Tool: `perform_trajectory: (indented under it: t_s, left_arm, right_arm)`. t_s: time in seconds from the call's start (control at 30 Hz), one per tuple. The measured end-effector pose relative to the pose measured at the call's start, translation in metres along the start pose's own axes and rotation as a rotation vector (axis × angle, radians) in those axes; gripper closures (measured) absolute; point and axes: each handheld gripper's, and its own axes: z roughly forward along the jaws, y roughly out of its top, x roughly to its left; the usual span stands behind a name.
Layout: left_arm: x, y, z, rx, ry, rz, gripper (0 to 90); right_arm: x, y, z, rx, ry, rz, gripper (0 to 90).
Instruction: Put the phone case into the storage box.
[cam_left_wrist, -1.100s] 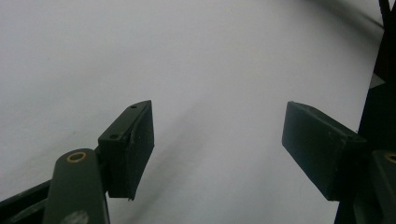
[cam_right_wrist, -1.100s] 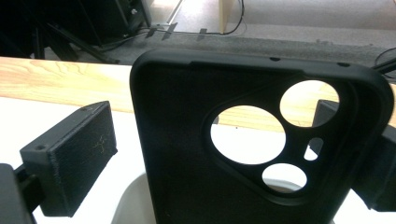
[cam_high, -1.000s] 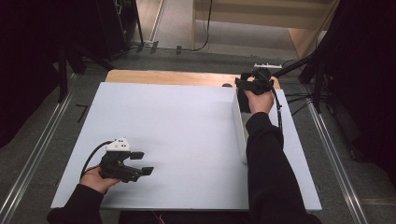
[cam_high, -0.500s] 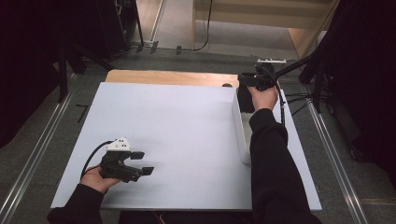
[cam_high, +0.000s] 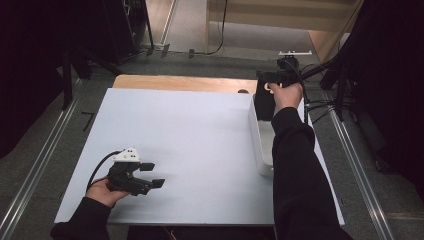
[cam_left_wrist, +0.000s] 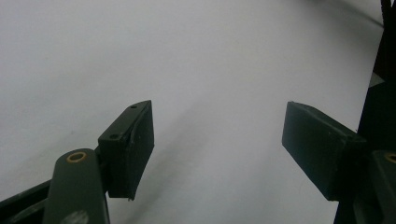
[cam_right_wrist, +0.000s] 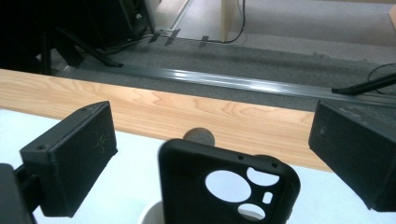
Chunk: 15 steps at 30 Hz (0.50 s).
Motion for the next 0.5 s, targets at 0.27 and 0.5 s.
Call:
perform_trajectory:
  t_s: [0.27, 0.5]
  left_arm:
    - [0.000, 0.000, 0.000, 0.000, 0.003, 0.000, 25.1]
    - [0.001, 0.000, -0.001, 0.001, 0.006, -0.003, 25.1]
  right_arm:
    - [0.011, 0.009, -0.011, 0.017, 0.059, -0.025, 0.0]
    - [0.025, 0.010, -0.022, 0.051, 0.100, -0.051, 0.0]
